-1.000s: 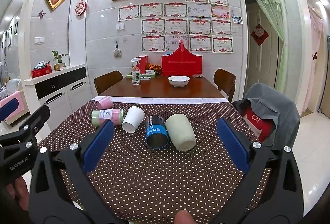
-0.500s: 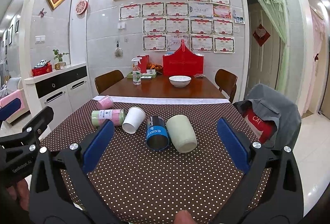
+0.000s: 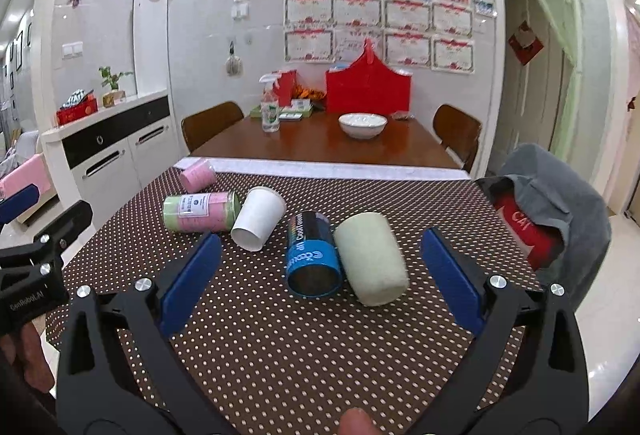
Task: Flip cup upside down
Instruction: 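Reach the left gripper to the pink cup lying on its side and close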
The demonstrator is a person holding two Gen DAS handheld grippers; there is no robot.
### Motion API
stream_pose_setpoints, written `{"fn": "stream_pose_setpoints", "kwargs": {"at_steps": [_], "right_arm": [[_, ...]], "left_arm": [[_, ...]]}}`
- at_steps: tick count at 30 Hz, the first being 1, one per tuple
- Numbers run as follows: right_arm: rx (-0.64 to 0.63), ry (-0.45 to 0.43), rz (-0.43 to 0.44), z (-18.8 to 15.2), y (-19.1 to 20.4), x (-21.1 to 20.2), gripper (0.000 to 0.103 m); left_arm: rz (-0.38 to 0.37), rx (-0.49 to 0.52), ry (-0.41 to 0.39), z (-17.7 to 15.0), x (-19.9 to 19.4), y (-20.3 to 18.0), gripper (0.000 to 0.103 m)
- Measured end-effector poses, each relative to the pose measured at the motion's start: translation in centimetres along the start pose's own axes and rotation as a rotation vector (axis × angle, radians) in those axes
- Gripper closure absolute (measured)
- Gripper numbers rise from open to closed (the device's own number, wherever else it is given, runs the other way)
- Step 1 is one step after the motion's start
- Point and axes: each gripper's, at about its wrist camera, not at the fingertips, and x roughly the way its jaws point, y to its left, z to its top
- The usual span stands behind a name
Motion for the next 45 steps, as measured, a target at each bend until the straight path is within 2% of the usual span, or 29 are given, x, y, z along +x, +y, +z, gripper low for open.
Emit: {"fn": "stream_pose_setpoints", "kwargs": {"at_steps": [10,16,19,28,30,36,43,44,45], "right_arm": [[-0.030,0.124,0.044,2.7,1.9,8.6,0.006],[-0.051,0.173,0.061,4.6,3.1,13.8,0.006],[-0.060,0.200,0.071,5.0,3.5,16.4,0.006],[-0.048,0.272,0.079,5.0,3.9,22.6,0.006],[-0.047,0.286,0.078,4.8,4.0,23.4,0.006],[-0.059,0.298,0.072,4.9,4.0,24.9,0.006],[-0.051,0.311,0.072,4.7,3.6,26.1,0.006],[-0.049,0.311,0.074,4.7,3.6,26.2,0.006],[-0.046,0.313,0.076,4.7,3.5,26.2,0.006]], "left_arm": [[0.004,0.014,0.157,3.1,11.4,4.6,0.004],[-0.014,0.077,0.252,4.5,19.3,6.3,0.004],[-0.038,0.134,0.307,5.0,23.4,6.8,0.004],[-0.101,0.193,0.493,5.4,37.2,8.1,0.004],[-0.089,0.212,0.527,5.0,39.8,8.0,0.004],[-0.109,0.270,0.564,4.1,44.0,6.8,0.004],[-0.150,0.259,0.577,3.8,46.2,6.4,0.004],[-0.155,0.257,0.575,3.9,46.5,6.3,0.006],[-0.165,0.253,0.578,3.9,46.7,6.4,0.019]]}}
